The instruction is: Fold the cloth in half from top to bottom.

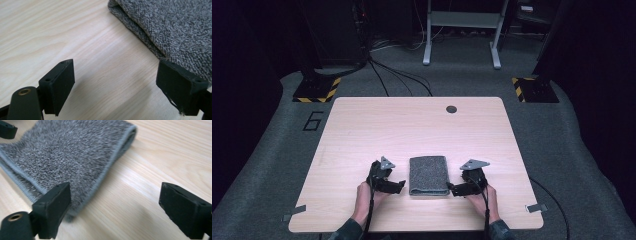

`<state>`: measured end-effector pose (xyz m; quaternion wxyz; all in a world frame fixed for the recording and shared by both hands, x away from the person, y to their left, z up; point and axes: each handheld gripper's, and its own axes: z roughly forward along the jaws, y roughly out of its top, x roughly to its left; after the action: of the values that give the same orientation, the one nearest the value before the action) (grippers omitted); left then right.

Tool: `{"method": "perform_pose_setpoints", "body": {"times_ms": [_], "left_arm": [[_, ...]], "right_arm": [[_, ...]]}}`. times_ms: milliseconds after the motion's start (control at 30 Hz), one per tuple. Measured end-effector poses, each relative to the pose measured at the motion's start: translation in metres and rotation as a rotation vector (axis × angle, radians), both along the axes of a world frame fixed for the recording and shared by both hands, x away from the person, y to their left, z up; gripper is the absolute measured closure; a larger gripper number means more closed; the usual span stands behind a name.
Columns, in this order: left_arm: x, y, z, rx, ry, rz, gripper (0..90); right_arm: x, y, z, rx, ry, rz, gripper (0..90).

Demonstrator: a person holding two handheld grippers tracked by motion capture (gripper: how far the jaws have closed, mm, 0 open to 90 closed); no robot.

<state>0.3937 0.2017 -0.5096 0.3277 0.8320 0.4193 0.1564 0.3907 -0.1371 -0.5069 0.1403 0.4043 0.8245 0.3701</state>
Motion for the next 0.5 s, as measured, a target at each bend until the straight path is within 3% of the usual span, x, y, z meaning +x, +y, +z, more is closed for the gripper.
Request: {"method": "perform_pose_setpoints", "body": {"times_ms": [67, 167, 200, 400, 500], "left_arm": [[-0.003, 0.007, 0.002, -0.018, -0.016, 0.029, 13.6], [-0.008, 0.02, 0.004, -0.002, -0.028, 0.05, 11.6], [-0.01, 0.025, 0.003, -0.003, -0.031, 0.082, 11.2], [-0.018, 0.056, -0.006, 0.014, -0.027, 0.172, 5.7], [-0.02, 0.065, -0.01, 0.021, -0.039, 0.221, 4.2]], "right_arm": [[-0.002, -0.011, 0.003, 0.014, 0.004, -0.026, 7.8], [-0.004, -0.028, 0.005, 0.01, -0.002, -0.055, 6.8], [-0.004, -0.032, 0.005, 0.007, 0.002, -0.072, 6.1], [-0.007, -0.081, -0.006, -0.01, 0.016, -0.188, 4.6], [-0.009, -0.097, -0.01, -0.02, 0.022, -0.226, 3.9]]}}
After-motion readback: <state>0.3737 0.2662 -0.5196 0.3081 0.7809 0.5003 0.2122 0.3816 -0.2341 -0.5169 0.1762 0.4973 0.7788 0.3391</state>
